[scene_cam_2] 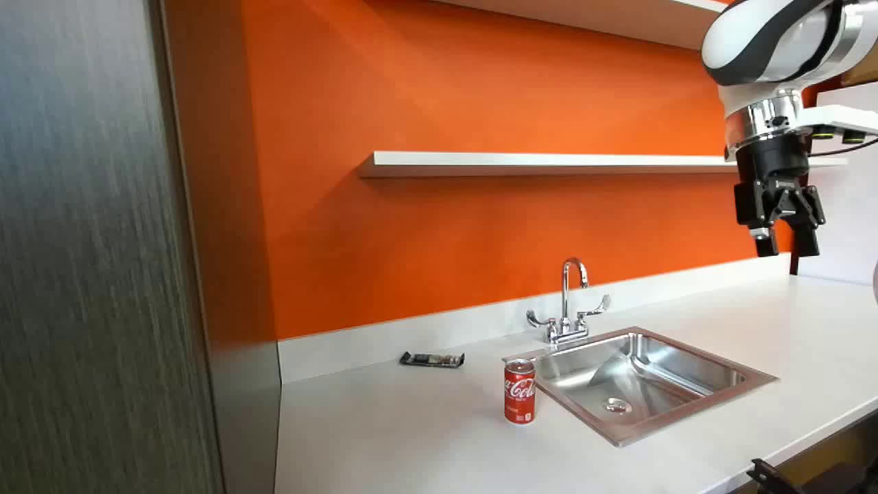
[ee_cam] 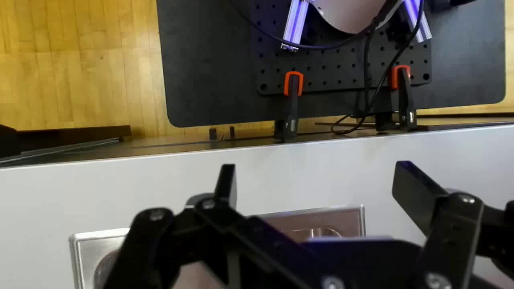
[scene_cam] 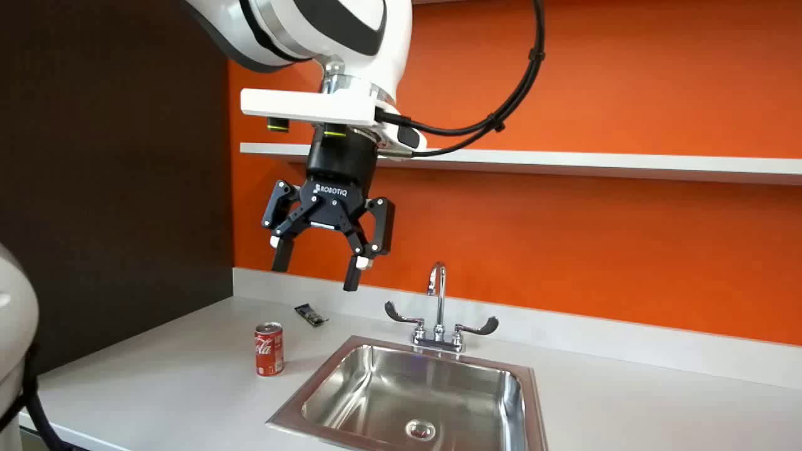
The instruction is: Put the can on the bottom shelf
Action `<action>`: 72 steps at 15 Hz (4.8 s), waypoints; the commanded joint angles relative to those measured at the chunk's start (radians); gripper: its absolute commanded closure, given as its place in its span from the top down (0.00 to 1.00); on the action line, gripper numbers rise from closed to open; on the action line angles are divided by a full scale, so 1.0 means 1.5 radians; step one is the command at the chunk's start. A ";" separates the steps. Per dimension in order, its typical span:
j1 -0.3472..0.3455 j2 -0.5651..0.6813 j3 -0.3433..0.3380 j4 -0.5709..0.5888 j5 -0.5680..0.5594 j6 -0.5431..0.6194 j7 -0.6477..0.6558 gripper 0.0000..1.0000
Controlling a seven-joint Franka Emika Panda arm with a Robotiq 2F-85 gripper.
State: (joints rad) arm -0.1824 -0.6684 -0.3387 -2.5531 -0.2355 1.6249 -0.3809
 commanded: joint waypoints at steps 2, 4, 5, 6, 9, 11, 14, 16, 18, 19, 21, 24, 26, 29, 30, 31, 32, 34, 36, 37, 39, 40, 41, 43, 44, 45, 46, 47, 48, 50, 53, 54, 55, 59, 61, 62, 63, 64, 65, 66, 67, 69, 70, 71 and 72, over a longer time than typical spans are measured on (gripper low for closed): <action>-0.003 0.001 0.003 0.001 0.002 -0.001 -0.001 1.00; 0.004 -0.002 0.007 -0.001 0.016 0.008 0.005 1.00; 0.007 -0.002 0.011 -0.002 0.024 0.013 0.010 1.00; 0.011 -0.006 0.015 -0.005 0.035 0.022 0.017 1.00; 0.026 -0.006 0.029 -0.008 0.069 0.041 0.027 1.00; 0.035 -0.004 0.044 -0.010 0.087 0.058 0.041 1.00; 0.051 -0.004 0.076 -0.014 0.107 0.085 0.068 1.00; 0.064 -0.001 0.100 -0.017 0.115 0.108 0.088 1.00; 0.077 0.001 0.122 -0.020 0.119 0.132 0.106 1.00; 0.084 0.004 0.133 -0.022 0.122 0.145 0.118 1.00; 0.097 0.010 0.153 -0.026 0.124 0.166 0.136 1.00; 0.113 0.024 0.176 -0.034 0.127 0.197 0.165 1.00; 0.121 0.038 0.186 -0.038 0.131 0.214 0.177 1.00; 0.131 0.063 0.192 -0.042 0.141 0.237 0.185 1.00; 0.133 0.072 0.195 -0.043 0.145 0.247 0.188 1.00; 0.136 0.082 0.196 -0.045 0.150 0.256 0.188 1.00; 0.138 0.090 0.199 -0.047 0.155 0.265 0.189 1.00; 0.144 0.105 0.206 -0.052 0.161 0.287 0.193 1.00; 0.149 0.120 0.214 -0.058 0.166 0.308 0.200 1.00; 0.152 0.129 0.218 -0.060 0.169 0.320 0.203 1.00; 0.157 0.148 0.228 -0.066 0.171 0.343 0.215 1.00; 0.160 0.159 0.234 -0.068 0.171 0.356 0.222 1.00; 0.163 0.168 0.238 -0.071 0.171 0.366 0.227 1.00; 0.167 0.190 0.247 -0.075 0.169 0.390 0.238 1.00; 0.168 0.202 0.250 -0.076 0.167 0.402 0.243 1.00; 0.169 0.215 0.253 -0.077 0.168 0.414 0.247 1.00; 0.170 0.227 0.256 -0.079 0.169 0.429 0.253 1.00; 0.172 0.239 0.258 -0.080 0.170 0.442 0.253 1.00; 0.174 0.254 0.260 -0.081 0.171 0.457 0.256 1.00; 0.177 0.285 0.264 -0.080 0.171 0.485 0.262 1.00; 0.180 0.330 0.269 -0.074 0.171 0.525 0.267 1.00; 0.181 0.347 0.271 -0.071 0.170 0.538 0.269 1.00; 0.182 0.360 0.273 -0.070 0.169 0.549 0.269 1.00; 0.188 0.416 0.280 -0.063 0.173 0.591 0.269 1.00; 0.192 0.436 0.284 -0.060 0.175 0.607 0.266 1.00; 0.194 0.447 0.285 -0.056 0.177 0.615 0.266 1.00; 0.196 0.456 0.286 -0.053 0.177 0.619 0.265 1.00; 0.198 0.461 0.288 -0.051 0.179 0.623 0.263 1.00; 0.198 0.467 0.289 -0.049 0.179 0.628 0.262 1.00; 0.198 0.473 0.291 -0.046 0.182 0.632 0.260 1.00; 0.199 0.478 0.292 -0.045 0.185 0.637 0.262 1.00; 0.198 0.488 0.292 -0.039 0.193 0.645 0.258 1.00; 0.197 0.491 0.292 -0.037 0.195 0.649 0.259 1.00; 0.196 0.495 0.292 -0.035 0.197 0.653 0.259 1.00; 0.196 0.498 0.292 -0.033 0.200 0.655 0.258 1.00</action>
State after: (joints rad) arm 0.1153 0.0569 0.0891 -2.6224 0.0382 2.5896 0.0014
